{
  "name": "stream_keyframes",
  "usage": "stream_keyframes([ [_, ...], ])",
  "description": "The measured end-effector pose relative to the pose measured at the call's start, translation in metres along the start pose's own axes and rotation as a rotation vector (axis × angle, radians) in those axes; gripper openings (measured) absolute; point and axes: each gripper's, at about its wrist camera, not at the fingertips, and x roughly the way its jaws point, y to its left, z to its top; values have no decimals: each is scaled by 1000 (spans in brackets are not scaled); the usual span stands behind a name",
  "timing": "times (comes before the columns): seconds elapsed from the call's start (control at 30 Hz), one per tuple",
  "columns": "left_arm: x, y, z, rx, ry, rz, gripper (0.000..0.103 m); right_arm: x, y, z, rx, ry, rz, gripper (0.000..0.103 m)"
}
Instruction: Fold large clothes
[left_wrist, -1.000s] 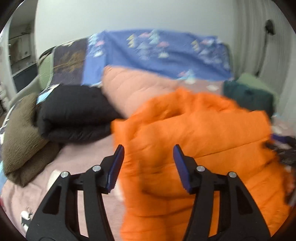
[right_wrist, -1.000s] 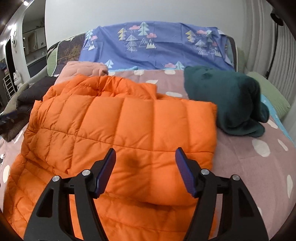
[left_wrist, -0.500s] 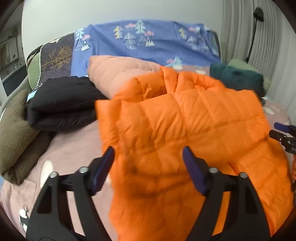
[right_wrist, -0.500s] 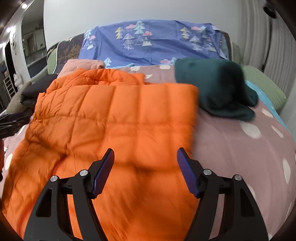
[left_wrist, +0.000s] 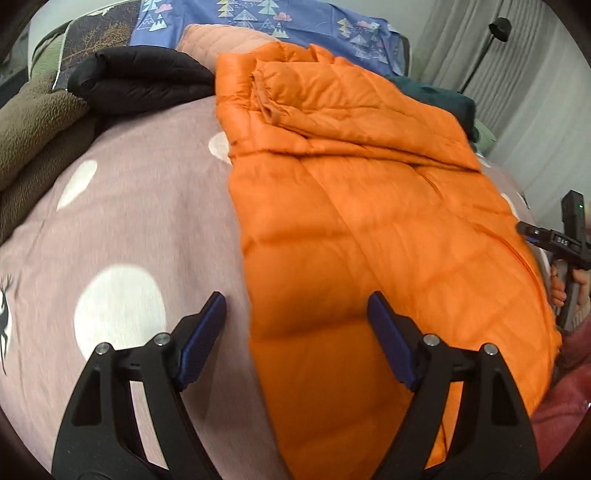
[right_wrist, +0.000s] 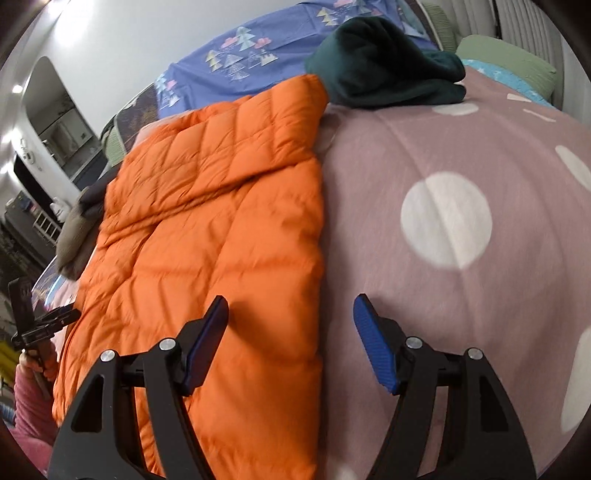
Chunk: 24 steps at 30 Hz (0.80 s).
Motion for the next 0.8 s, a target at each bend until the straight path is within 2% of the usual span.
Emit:
stream_keyframes([
  [0.37,-19,-31,-43,32,0,-41,80,-33,9,-56,18,18,114,71],
  [0.53,-35,-30,-64,-19,-22,-80,75,-46,12,-83,15,31,177,66],
  [0.57,-38,-30,-67,-31,-24,-92,70,-50,14,-90,7,32,189,65],
  [0.63,-43,-31,-75,-51,-28,-114,60,-53,18,-96,-16,35,205,54],
  [0.67,-46,-33,-78,-55,-34,-123,44,-54,21,-97,-21,35,217,30],
  [0.7,-48,-34,-79,-60,-43,-122,19,-56,21,-96,-12,18,215,9],
  [0.73,-52,-35,-76,-84,-67,-119,11,-60,22,-93,4,-2,216,6],
  [0.77,-58,-35,-72,-105,-93,-133,7,-66,23,-86,22,-31,236,5],
  [0.8,-71,-38,-63,-119,-151,-166,6,-74,26,-79,23,-63,251,4],
])
